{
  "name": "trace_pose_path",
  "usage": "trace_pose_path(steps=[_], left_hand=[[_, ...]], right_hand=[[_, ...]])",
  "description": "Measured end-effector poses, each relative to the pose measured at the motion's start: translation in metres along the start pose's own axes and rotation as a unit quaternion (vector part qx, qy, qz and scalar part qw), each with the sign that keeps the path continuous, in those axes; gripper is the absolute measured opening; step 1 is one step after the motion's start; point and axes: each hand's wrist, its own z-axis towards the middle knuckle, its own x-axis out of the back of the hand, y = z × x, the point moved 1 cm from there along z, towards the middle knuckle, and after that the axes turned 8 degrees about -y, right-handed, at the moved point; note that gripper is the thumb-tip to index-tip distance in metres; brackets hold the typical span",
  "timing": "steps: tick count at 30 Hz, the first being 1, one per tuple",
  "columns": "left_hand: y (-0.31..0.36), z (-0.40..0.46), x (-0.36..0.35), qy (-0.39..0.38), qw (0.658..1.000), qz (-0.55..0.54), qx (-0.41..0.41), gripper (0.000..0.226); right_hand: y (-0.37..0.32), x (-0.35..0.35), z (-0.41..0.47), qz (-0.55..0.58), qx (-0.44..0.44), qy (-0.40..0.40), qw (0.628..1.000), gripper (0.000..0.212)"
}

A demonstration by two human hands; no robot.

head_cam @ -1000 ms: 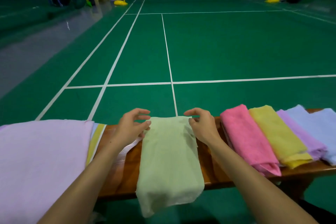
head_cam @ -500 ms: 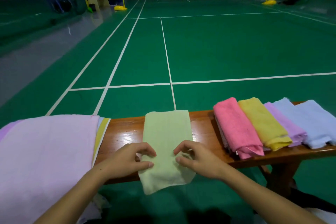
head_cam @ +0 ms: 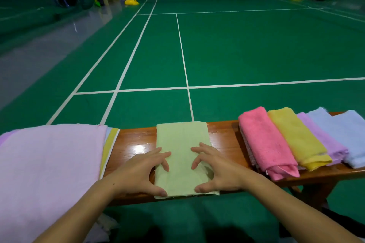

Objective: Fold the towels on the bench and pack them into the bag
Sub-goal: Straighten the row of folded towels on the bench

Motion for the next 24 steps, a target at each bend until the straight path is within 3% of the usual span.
trace_pose_path(steps=[9, 19, 24], left_hand=[[0.002, 0.002, 0.001, 0.022, 0.999, 0.043, -0.005, 0.068], [0.015, 0.003, 0.005, 0.074, 0.993, 0.087, -0.014, 0.034], [0.014, 0.007, 0.006, 0.087, 0.996, 0.017, -0.008, 0.029]], right_hand=[[-0.01, 0.004, -0.006, -0.164, 0.016, 0.036, 0.986, 0.071], [-0.016, 0.004, 0.002, -0.18, 0.024, 0.085, 0.98, 0.043], [-0.019, 0.007, 0.009, -0.185, 0.019, 0.087, 0.979, 0.034]])
